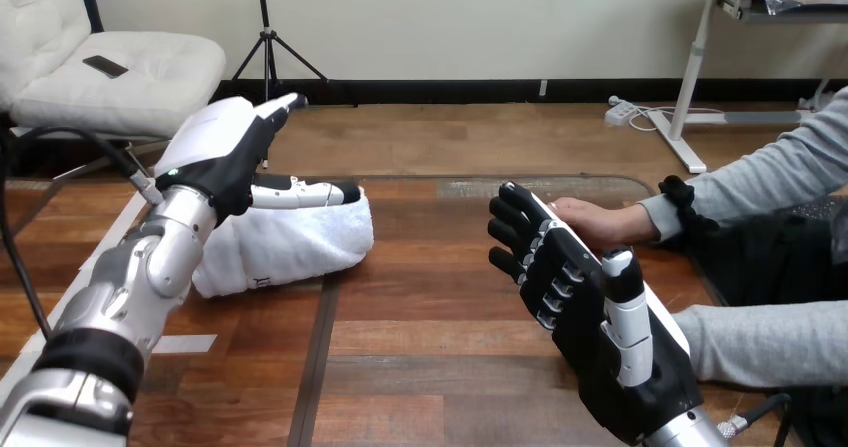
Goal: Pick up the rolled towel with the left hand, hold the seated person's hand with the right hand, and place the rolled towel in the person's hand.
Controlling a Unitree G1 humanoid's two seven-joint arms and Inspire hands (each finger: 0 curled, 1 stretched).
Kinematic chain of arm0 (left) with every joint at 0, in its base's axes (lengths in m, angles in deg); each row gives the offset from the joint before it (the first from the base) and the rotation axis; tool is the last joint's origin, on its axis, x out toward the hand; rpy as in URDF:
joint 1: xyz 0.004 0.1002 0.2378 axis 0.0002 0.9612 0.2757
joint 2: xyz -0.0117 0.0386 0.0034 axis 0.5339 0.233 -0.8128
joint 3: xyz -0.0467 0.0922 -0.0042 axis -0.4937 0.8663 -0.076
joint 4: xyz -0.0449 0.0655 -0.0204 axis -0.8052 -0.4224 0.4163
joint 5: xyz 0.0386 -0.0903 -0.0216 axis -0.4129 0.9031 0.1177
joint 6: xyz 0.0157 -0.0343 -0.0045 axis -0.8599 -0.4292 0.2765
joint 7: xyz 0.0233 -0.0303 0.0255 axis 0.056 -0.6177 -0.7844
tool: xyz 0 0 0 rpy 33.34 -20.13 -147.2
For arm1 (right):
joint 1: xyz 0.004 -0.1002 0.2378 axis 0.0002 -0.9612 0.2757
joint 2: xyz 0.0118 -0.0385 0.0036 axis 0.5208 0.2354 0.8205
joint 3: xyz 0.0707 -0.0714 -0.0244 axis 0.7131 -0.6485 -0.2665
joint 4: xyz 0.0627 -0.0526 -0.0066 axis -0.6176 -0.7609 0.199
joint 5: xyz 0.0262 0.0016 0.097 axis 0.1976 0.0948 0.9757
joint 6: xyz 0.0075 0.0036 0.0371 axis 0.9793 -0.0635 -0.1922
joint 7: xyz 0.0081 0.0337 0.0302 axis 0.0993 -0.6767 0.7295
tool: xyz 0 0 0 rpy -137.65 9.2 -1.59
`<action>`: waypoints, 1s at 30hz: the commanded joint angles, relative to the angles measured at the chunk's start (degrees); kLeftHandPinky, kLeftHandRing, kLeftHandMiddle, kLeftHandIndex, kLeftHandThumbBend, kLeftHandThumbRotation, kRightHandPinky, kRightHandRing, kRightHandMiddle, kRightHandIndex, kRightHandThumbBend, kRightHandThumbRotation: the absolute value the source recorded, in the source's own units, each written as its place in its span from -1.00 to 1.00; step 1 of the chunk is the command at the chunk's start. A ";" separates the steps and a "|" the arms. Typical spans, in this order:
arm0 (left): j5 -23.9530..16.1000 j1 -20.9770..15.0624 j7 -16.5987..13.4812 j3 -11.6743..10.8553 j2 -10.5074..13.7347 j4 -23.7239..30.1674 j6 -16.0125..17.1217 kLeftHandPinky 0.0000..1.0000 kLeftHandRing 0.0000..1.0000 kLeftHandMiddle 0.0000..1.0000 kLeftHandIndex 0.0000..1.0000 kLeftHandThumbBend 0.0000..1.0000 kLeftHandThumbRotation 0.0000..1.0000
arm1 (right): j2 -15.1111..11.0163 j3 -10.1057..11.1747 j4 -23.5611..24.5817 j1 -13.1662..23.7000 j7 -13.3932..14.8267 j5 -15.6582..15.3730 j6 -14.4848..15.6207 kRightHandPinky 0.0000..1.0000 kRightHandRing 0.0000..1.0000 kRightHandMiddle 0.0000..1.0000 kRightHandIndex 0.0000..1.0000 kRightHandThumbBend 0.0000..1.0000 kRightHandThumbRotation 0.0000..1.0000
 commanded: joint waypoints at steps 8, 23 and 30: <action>-2.03 -13.46 -2.52 3.61 -0.97 -8.55 -3.41 0.62 0.82 0.86 0.83 0.97 0.35 | -0.39 0.36 4.24 2.54 -0.30 0.69 -1.62 1.00 0.96 0.94 0.91 0.86 1.00; -2.36 -16.69 -0.87 5.96 -2.80 -13.13 -8.41 0.70 0.85 0.89 0.87 0.98 0.35 | -0.84 0.66 5.27 1.82 -0.40 0.91 -1.25 1.00 0.95 0.94 0.92 0.85 1.00; -2.97 -17.46 -1.15 7.72 -3.24 -14.43 -9.77 0.73 0.85 0.87 0.86 0.94 0.34 | -0.90 0.76 5.60 1.53 -0.43 1.03 -1.19 0.99 0.94 0.93 0.91 0.87 1.00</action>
